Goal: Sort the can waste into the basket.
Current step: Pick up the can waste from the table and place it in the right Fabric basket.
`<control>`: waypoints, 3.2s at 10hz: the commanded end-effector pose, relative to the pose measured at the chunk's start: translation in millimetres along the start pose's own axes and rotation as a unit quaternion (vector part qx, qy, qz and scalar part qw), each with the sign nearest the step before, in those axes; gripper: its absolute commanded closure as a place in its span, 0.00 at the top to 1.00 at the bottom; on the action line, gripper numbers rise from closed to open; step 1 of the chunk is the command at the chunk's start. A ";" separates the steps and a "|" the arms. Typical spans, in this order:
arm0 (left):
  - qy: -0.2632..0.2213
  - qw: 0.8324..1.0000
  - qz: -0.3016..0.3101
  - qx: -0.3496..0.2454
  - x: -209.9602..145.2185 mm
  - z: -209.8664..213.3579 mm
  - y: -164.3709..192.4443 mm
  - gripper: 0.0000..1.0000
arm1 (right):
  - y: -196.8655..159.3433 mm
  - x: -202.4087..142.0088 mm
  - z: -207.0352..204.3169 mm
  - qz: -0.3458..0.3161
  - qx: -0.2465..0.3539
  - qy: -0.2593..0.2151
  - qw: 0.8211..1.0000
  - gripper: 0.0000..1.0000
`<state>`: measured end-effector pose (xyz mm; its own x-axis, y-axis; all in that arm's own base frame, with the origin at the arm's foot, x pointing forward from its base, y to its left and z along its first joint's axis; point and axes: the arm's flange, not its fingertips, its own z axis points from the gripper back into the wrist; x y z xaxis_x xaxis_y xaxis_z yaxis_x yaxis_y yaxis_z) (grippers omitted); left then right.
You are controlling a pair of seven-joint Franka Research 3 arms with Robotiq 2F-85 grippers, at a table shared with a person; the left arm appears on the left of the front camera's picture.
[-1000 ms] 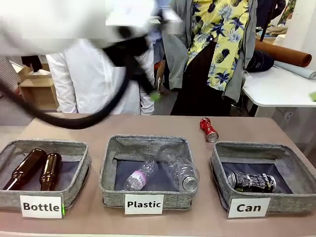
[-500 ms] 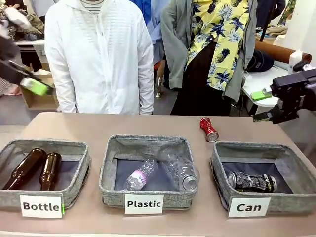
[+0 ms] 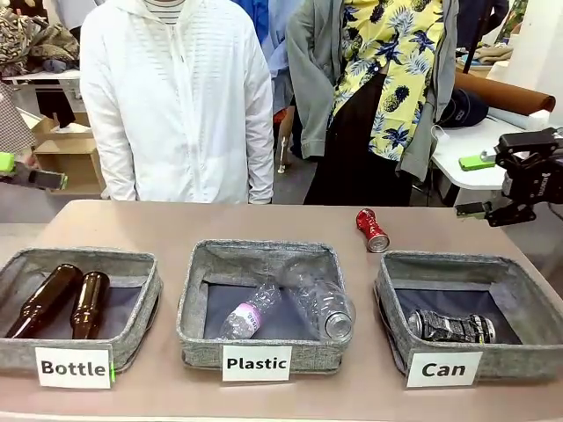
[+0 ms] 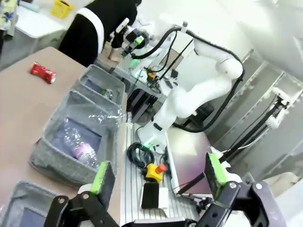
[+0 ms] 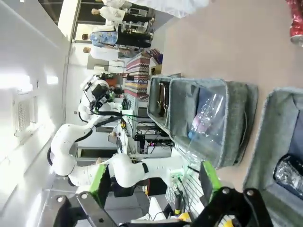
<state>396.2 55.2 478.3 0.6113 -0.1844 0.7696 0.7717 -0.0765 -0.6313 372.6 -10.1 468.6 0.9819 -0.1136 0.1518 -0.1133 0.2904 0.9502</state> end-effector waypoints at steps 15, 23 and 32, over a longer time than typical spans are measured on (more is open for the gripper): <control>0.040 0.998 -0.022 0.042 24.5 -13.1 -28.6 1.00 | 40.1 110.5 -132.9 0.154 -0.507 0.134 0.837 1.00; 0.040 0.998 -0.022 0.042 24.5 -13.1 -28.6 1.00 | 33.5 160.8 -176.9 0.175 -0.487 0.063 0.853 1.00; 0.040 0.998 -0.022 0.042 24.5 -13.1 -28.6 1.00 | -142.3 255.1 -247.2 -0.030 -0.602 0.049 0.797 1.00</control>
<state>390.1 40.6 512.6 0.5672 -0.2541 0.7834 0.8093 -0.0044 -0.5874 663.1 148.2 303.0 0.9951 -0.0663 0.0734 0.0640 0.9974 0.0344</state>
